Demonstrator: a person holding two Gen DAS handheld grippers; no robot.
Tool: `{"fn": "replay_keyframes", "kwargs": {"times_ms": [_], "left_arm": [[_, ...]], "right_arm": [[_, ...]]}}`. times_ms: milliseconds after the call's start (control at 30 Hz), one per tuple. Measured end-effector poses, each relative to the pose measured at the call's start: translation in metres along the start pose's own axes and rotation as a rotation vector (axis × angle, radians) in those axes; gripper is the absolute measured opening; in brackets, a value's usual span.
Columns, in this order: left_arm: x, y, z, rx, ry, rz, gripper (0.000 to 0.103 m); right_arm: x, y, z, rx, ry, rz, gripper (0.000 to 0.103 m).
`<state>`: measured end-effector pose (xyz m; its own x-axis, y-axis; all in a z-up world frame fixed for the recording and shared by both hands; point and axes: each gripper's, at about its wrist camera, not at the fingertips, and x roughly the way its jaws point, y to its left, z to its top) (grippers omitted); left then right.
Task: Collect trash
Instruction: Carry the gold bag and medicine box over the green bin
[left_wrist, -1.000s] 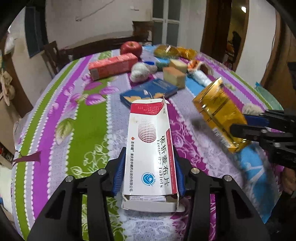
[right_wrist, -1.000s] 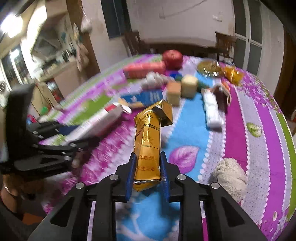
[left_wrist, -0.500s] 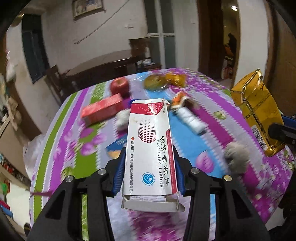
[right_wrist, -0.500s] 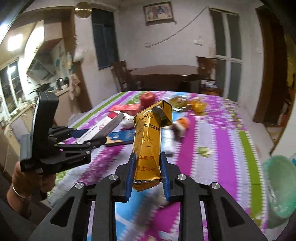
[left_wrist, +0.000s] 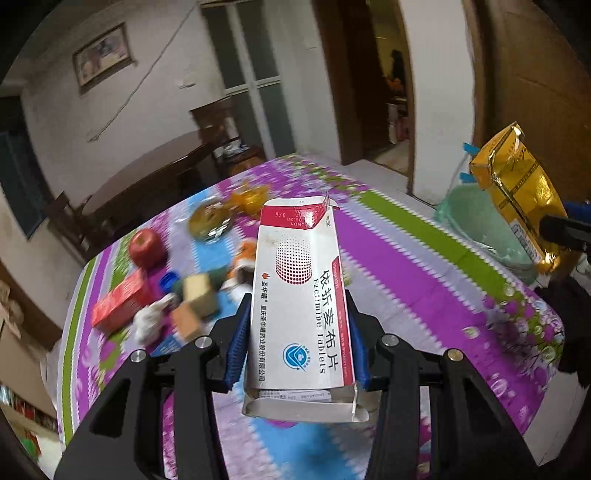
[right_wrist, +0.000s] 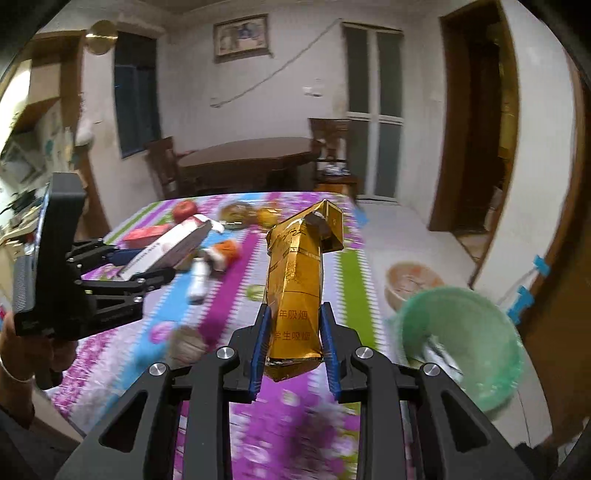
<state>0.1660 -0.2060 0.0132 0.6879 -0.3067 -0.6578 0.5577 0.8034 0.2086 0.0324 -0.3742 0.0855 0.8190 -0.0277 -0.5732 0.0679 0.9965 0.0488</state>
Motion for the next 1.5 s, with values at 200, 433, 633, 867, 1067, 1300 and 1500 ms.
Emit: {"fn": "replay_keyframes", "kwargs": {"times_ms": [200,433,633,867,1067,1300,1500], "left_arm": [[0.012,-0.050,0.021,0.078,-0.002,-0.046,0.044],[0.025,-0.092,0.033,0.135,0.011,-0.095,0.044],[0.037,-0.134,0.048,0.188,0.028,-0.138,0.044],[0.057,-0.177,0.065,0.265,0.046,-0.168,0.045],[0.081,-0.209,0.083,0.315,0.069,-0.211,0.045],[0.111,-0.236,0.102,0.348,0.118,-0.289,0.045],[0.130,-0.249,0.116,0.358,0.159,-0.342,0.045]], "right_arm": [[-0.012,-0.062,-0.015,0.068,0.017,-0.090,0.028],[-0.026,-0.117,-0.041,0.139,0.048,-0.165,0.029],[-0.028,-0.157,-0.060,0.188,0.075,-0.208,0.029],[-0.022,-0.203,-0.068,0.251,0.116,-0.265,0.029],[-0.006,-0.231,-0.063,0.260,0.185,-0.316,0.029],[0.010,-0.256,-0.050,0.287,0.249,-0.320,0.029],[0.029,-0.279,-0.036,0.347,0.302,-0.301,0.030]]}}
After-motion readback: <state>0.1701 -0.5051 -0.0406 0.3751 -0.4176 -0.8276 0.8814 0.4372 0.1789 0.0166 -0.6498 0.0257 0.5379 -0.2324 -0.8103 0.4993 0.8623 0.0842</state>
